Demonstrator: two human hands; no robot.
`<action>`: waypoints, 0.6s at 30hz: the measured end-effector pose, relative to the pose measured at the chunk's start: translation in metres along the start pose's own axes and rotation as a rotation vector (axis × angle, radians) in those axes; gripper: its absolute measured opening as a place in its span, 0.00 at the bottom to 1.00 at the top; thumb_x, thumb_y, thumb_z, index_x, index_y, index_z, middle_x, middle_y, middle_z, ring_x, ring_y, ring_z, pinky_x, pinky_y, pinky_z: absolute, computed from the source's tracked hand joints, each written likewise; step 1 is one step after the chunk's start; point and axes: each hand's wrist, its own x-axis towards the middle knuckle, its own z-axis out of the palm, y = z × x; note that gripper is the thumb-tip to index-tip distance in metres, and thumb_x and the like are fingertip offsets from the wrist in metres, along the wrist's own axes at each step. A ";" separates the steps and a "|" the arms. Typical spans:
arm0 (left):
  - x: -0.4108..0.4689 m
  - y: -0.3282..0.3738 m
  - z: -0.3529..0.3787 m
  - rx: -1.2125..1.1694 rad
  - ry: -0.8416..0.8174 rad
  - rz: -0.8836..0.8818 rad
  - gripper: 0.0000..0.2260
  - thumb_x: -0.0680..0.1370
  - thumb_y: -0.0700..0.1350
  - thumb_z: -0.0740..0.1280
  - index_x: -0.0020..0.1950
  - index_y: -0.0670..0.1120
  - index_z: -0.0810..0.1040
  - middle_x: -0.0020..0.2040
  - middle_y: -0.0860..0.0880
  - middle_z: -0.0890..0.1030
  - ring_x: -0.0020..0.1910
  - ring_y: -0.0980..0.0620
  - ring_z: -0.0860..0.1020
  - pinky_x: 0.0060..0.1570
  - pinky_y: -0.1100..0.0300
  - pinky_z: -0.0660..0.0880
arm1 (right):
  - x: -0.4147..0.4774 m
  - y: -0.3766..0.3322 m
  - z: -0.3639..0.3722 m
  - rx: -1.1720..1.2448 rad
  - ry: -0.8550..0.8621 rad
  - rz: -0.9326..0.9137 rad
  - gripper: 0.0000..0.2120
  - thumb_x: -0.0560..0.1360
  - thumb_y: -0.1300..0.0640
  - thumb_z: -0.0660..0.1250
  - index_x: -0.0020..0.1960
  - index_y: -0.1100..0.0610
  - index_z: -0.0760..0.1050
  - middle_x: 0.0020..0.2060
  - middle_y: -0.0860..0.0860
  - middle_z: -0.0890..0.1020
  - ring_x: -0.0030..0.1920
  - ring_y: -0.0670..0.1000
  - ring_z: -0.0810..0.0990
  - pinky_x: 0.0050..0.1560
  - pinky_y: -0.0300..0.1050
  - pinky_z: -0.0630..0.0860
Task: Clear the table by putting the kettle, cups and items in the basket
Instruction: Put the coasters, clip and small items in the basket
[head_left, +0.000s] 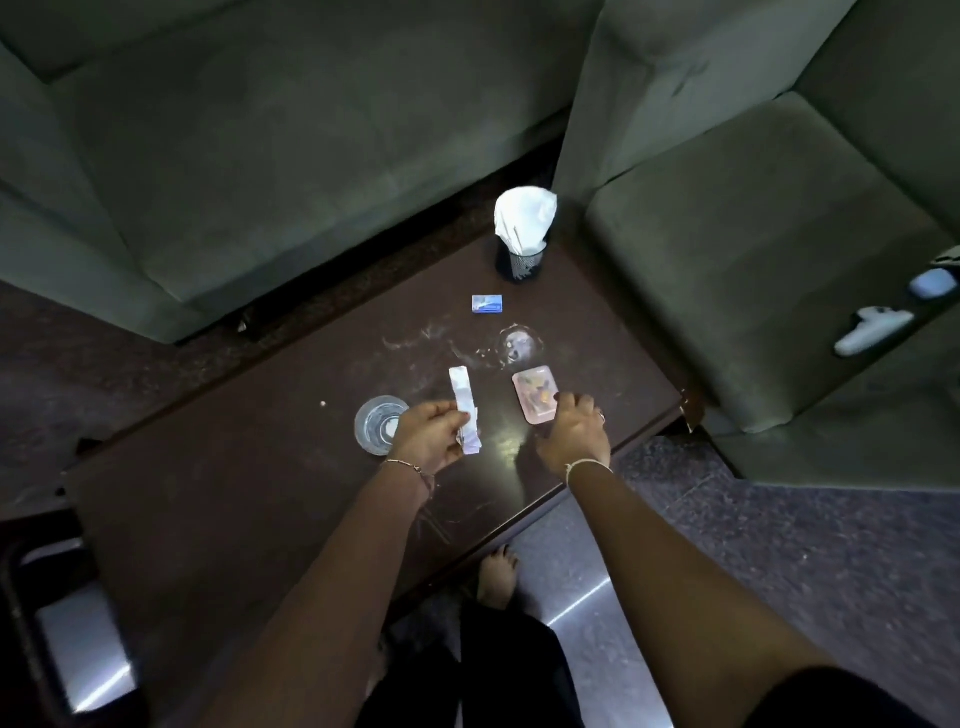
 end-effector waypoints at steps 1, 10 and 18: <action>0.008 -0.001 0.002 0.003 0.003 -0.001 0.06 0.78 0.33 0.62 0.52 0.40 0.76 0.39 0.44 0.79 0.35 0.50 0.78 0.25 0.65 0.78 | 0.010 0.000 0.002 -0.004 -0.011 -0.005 0.28 0.74 0.53 0.69 0.69 0.61 0.63 0.65 0.60 0.69 0.66 0.61 0.70 0.62 0.52 0.71; 0.053 -0.011 0.016 -0.061 -0.028 -0.037 0.09 0.79 0.32 0.60 0.57 0.41 0.75 0.41 0.45 0.78 0.36 0.51 0.75 0.26 0.68 0.75 | 0.083 -0.008 0.037 0.005 -0.025 -0.029 0.33 0.72 0.50 0.72 0.67 0.62 0.59 0.62 0.60 0.70 0.64 0.61 0.73 0.58 0.54 0.75; 0.045 -0.006 0.010 -0.094 -0.008 0.001 0.14 0.78 0.33 0.62 0.64 0.36 0.75 0.44 0.43 0.81 0.37 0.52 0.77 0.31 0.66 0.78 | 0.093 -0.006 0.029 0.436 0.017 0.114 0.31 0.71 0.51 0.70 0.67 0.62 0.60 0.58 0.62 0.78 0.59 0.62 0.78 0.57 0.49 0.73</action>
